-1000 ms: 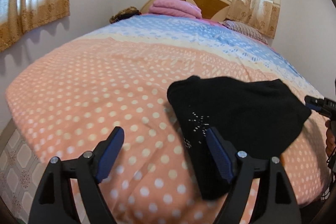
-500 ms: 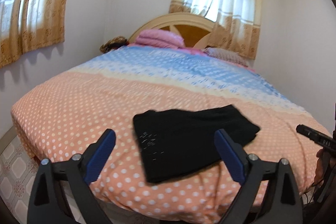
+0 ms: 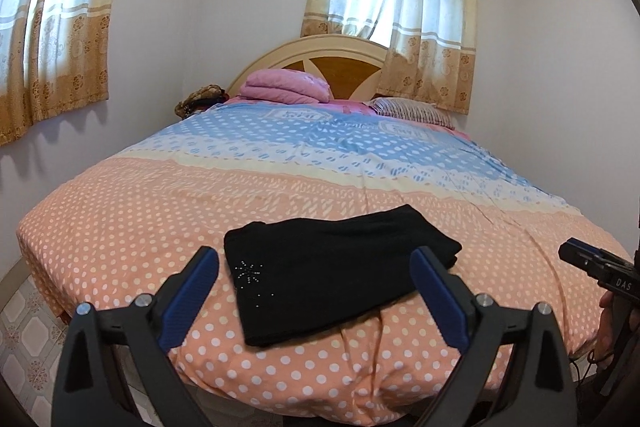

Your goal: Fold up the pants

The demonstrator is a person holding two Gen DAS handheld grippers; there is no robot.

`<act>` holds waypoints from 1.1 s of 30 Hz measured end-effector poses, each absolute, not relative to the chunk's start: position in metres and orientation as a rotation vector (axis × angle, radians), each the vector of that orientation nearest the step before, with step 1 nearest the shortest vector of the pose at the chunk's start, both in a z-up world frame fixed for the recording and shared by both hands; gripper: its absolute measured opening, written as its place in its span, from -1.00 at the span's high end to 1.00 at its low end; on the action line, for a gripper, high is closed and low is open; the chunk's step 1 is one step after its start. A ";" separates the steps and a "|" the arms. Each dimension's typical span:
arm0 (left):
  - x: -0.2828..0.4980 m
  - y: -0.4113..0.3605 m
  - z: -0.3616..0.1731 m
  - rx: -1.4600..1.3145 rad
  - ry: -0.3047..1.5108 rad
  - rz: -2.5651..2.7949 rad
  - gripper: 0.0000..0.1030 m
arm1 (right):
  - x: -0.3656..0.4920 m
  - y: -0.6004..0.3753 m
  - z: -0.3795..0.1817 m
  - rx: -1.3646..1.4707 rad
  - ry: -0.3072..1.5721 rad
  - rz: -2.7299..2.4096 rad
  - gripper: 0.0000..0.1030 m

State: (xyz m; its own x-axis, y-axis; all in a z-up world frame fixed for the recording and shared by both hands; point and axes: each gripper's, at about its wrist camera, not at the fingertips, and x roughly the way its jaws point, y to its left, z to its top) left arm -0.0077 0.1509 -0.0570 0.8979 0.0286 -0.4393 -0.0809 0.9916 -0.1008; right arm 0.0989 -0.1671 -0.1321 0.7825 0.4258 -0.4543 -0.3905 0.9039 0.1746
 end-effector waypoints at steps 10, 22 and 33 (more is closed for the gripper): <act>-0.010 0.147 -0.057 -0.113 0.458 0.066 -0.92 | 0.098 -0.166 -0.131 0.067 0.513 0.441 -0.36; -0.009 0.143 -0.057 -0.105 0.463 0.067 -0.97 | 0.095 -0.162 -0.129 0.065 0.507 0.444 -0.38; -0.010 0.142 -0.054 -0.089 0.464 0.079 -1.00 | 0.090 -0.162 -0.126 0.075 0.488 0.449 -0.39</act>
State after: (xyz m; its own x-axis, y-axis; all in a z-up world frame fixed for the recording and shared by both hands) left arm -0.0102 0.1417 -0.0543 0.8914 0.0562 -0.4497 -0.0966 0.9930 -0.0673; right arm 0.0897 -0.1620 -0.1262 0.7884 0.4337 -0.4362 -0.3986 0.9003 0.1747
